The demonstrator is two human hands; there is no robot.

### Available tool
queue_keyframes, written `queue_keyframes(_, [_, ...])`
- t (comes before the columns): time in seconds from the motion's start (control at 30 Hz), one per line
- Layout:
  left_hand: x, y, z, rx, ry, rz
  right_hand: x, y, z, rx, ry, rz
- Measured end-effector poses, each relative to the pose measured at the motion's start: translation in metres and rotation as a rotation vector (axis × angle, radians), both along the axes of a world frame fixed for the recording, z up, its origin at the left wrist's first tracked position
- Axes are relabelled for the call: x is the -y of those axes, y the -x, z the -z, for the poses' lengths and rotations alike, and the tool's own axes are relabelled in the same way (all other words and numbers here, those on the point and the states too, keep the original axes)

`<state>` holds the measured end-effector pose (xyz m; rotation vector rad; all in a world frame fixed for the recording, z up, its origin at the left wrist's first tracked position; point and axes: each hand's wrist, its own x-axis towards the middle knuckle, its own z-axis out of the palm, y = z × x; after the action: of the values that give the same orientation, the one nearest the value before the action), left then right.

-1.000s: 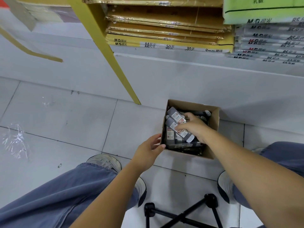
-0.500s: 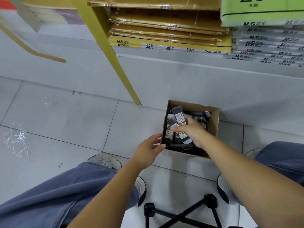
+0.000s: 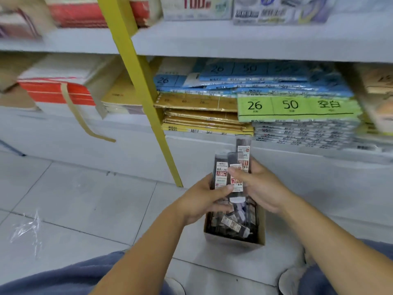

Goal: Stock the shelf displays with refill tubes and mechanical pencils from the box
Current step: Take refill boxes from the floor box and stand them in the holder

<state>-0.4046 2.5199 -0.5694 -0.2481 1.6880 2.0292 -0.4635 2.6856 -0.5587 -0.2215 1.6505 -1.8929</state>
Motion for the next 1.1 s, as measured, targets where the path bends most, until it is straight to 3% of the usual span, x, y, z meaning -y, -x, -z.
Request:
queue_keyframes(0.1, [0.002,-0.002,-0.042,-0.074,-0.058,0.088,0.003,-0.011,-0.048,-0.191,-0.098,0.030])
queue_keyframes(0.37, [0.017,-0.006,-0.146,-0.328,0.119,0.011,0.015,-0.013,-0.167,-0.694,-0.300,-0.006])
queue_keyframes(0.53, [0.028,0.012,-0.197,-0.440,0.073,-0.121,0.027,0.015,-0.214,-0.755,-0.196,0.160])
queue_keyframes(0.63, [0.037,0.027,-0.212,-0.458,0.034,-0.218,0.031,0.032,-0.232,-0.746,-0.119,0.129])
queue_keyframes(0.77, [0.042,0.045,-0.210,-0.487,-0.058,-0.288,0.034,0.047,-0.229,-0.773,-0.154,0.123])
queue_keyframes(1.1, [0.045,0.057,-0.209,-0.547,-0.031,-0.408,0.038,0.048,-0.219,-0.812,-0.229,0.089])
